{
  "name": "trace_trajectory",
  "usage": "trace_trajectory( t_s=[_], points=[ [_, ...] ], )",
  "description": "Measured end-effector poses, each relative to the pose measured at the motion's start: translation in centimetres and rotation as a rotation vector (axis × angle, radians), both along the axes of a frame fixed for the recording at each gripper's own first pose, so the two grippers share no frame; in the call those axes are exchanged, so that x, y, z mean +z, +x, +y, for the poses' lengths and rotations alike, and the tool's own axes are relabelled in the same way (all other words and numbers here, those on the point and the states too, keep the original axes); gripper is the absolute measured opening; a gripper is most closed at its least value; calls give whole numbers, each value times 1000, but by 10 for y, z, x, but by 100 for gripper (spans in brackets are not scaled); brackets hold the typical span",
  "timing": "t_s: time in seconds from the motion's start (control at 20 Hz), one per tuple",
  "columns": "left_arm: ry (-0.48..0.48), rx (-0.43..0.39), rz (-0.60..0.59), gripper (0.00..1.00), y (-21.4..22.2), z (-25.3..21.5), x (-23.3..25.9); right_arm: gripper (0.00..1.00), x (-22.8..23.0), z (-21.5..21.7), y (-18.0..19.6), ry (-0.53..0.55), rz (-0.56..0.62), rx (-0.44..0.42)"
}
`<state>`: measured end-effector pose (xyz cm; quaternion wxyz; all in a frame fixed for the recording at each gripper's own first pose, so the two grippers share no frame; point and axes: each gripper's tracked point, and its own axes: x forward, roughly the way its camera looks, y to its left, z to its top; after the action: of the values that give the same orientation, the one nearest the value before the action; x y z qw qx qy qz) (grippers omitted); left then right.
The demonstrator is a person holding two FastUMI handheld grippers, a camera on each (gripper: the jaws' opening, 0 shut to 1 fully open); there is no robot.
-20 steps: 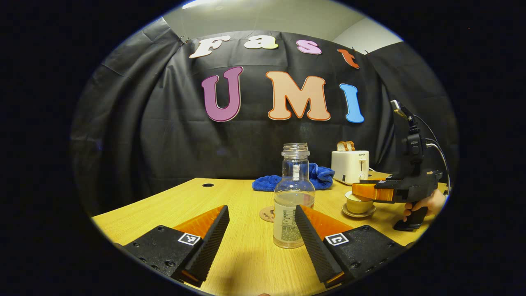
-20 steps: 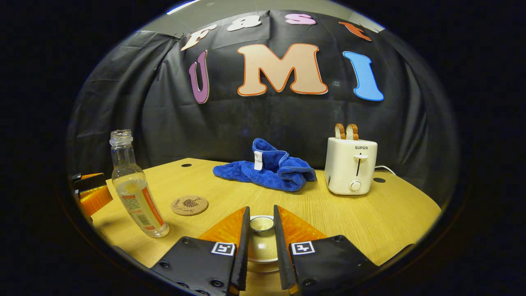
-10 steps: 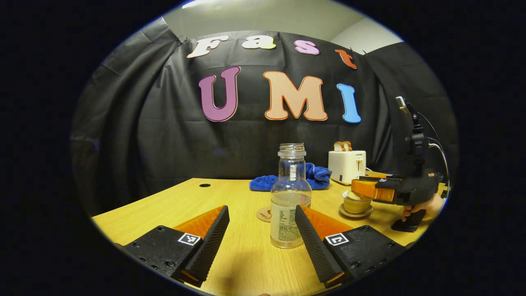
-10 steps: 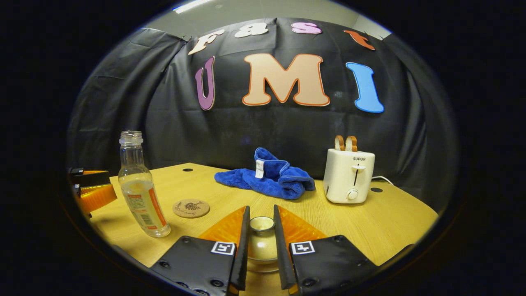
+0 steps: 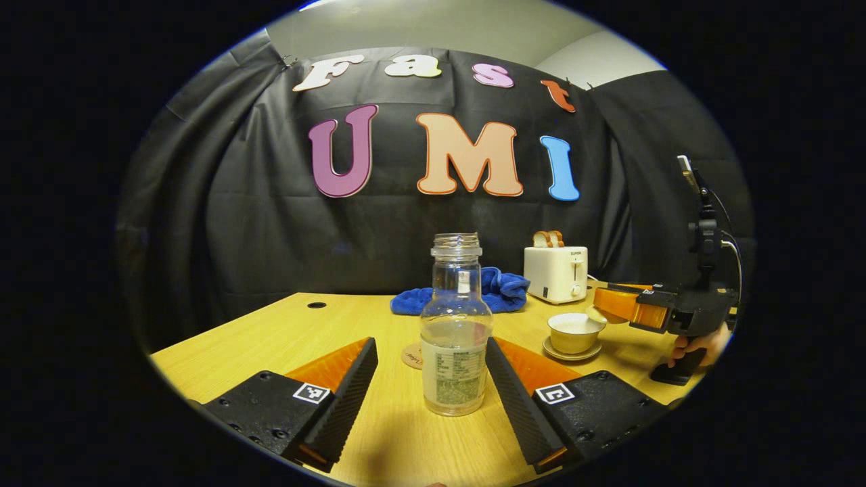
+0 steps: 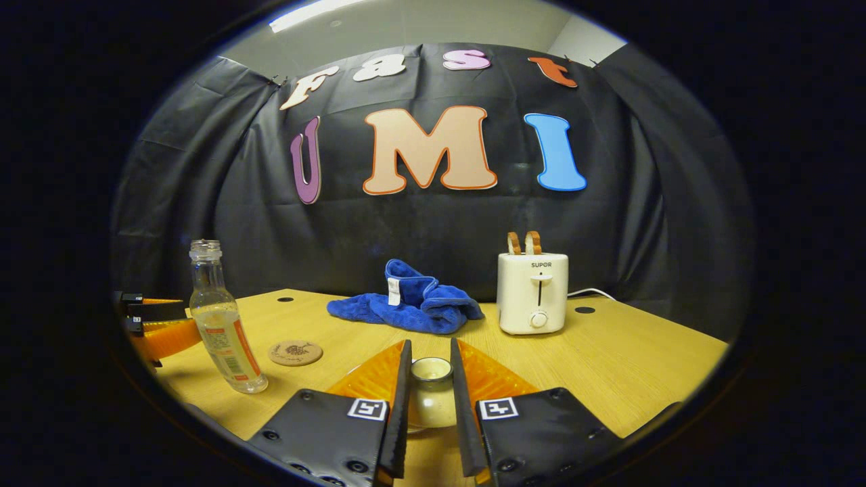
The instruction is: Open the teacup lid with one hand, grasp the water bottle and pour water into the teacup with the other hand; after pouring, place the water bottle on the coaster and then close the teacup lid.
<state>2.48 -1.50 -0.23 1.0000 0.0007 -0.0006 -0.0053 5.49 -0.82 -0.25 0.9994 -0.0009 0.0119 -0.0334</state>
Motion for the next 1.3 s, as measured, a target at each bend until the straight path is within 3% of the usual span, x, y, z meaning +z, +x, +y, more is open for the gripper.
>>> trace_trajectory(
  t_s=[0.2,0.35,0.9,1.0,1.05,1.3],
  points=[
    [1,-27,15,94,15,-6,-1,35,2,-20,-13,2,-3,-75],
    [9,-36,91,94,24,-8,-14,35,2,-27,-20,3,-7,-98],
    [9,-70,235,93,49,-15,-35,34,5,-33,-28,-1,-23,-86],
    [7,-82,259,85,52,-16,-39,35,6,-38,-30,-2,-25,-97],
    [8,-84,257,75,52,-16,-38,35,6,-39,-31,-3,-25,-99],
    [44,-55,261,72,54,-14,-37,35,6,-40,-33,-3,-24,-102]
  ],
)
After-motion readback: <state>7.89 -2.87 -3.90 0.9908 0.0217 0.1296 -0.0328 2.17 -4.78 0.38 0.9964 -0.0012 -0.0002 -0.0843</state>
